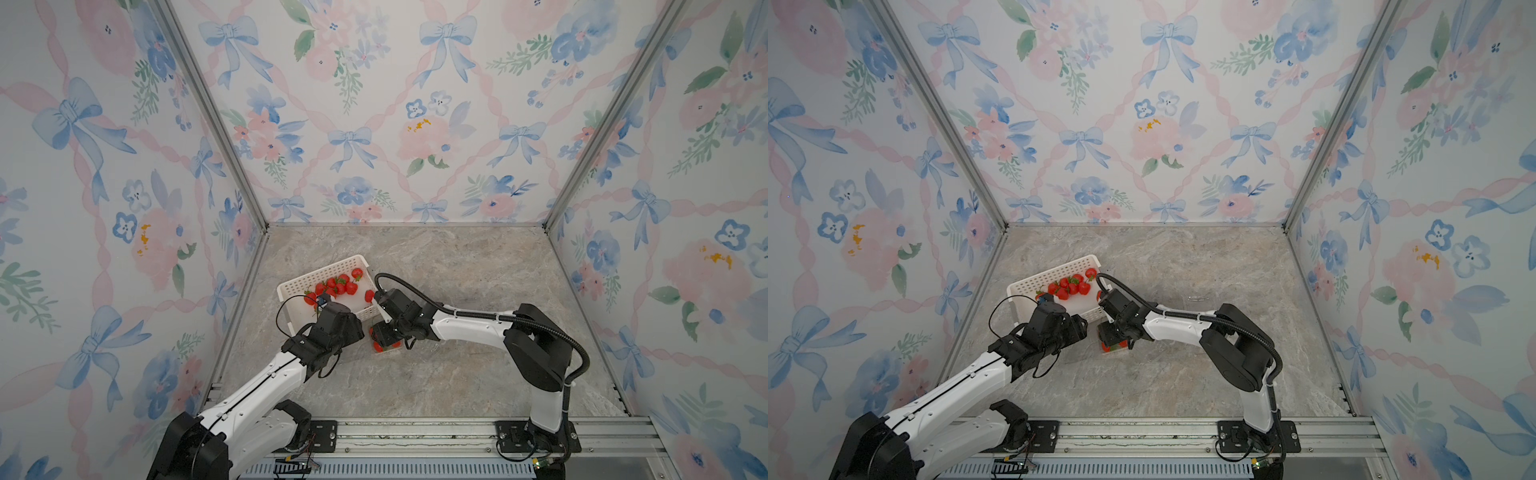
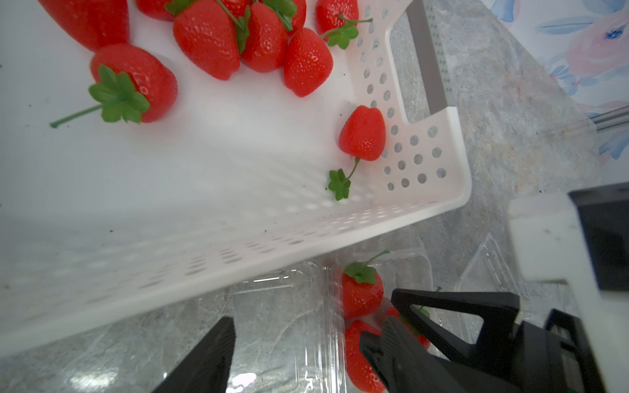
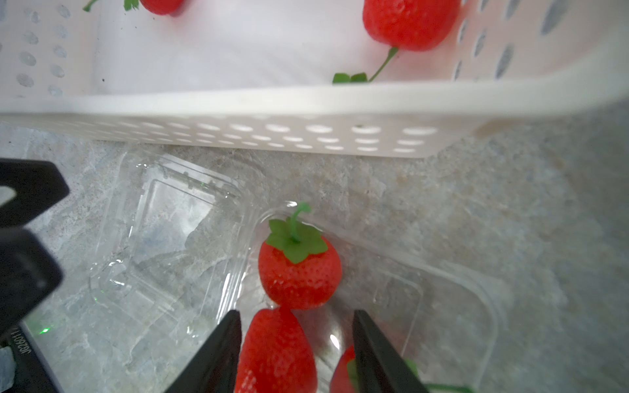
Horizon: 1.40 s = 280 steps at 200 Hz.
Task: Pack strawberries into containers
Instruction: Place the strawberry in the packing box, then pick up the strawberry from the basket.
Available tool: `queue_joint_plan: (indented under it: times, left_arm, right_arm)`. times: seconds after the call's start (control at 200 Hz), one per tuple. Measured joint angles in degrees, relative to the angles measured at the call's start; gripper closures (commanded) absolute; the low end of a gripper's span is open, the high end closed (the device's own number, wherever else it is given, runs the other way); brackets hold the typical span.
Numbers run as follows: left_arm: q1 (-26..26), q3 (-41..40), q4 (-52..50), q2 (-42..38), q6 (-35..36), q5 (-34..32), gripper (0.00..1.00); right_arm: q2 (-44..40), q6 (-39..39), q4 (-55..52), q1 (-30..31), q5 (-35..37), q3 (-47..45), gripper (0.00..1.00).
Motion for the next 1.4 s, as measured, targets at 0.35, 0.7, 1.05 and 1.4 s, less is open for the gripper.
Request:
queue_joint_plan:
  times: [0.35,0.7,1.05,1.4]
  left_arm:
    - [-0.52,-0.22,-0.02,-1.20,-0.04,-0.42,0.29]
    - [-0.52,-0.22,0.00,-2.78,-0.02,-0.83,0.29]
    - [-0.52,0.98,-0.04,-2.73,0.20,-3.43,0.27]
    - [5.51,6.84,0.02,1.84,3.80,-4.52,0.26]
  right_arm:
    - [0.00,-0.02,-0.07,0.74,0.31,-1.75,0.48]
    - [-0.79,-0.50,-2.75,1.05,0.63,-2.80,0.48]
    - [-2.86,-1.88,-5.18,1.53,0.63,-4.48,0.39]
    - [-5.81,-4.42,-7.98,1.70,1.84,-1.84,0.36]
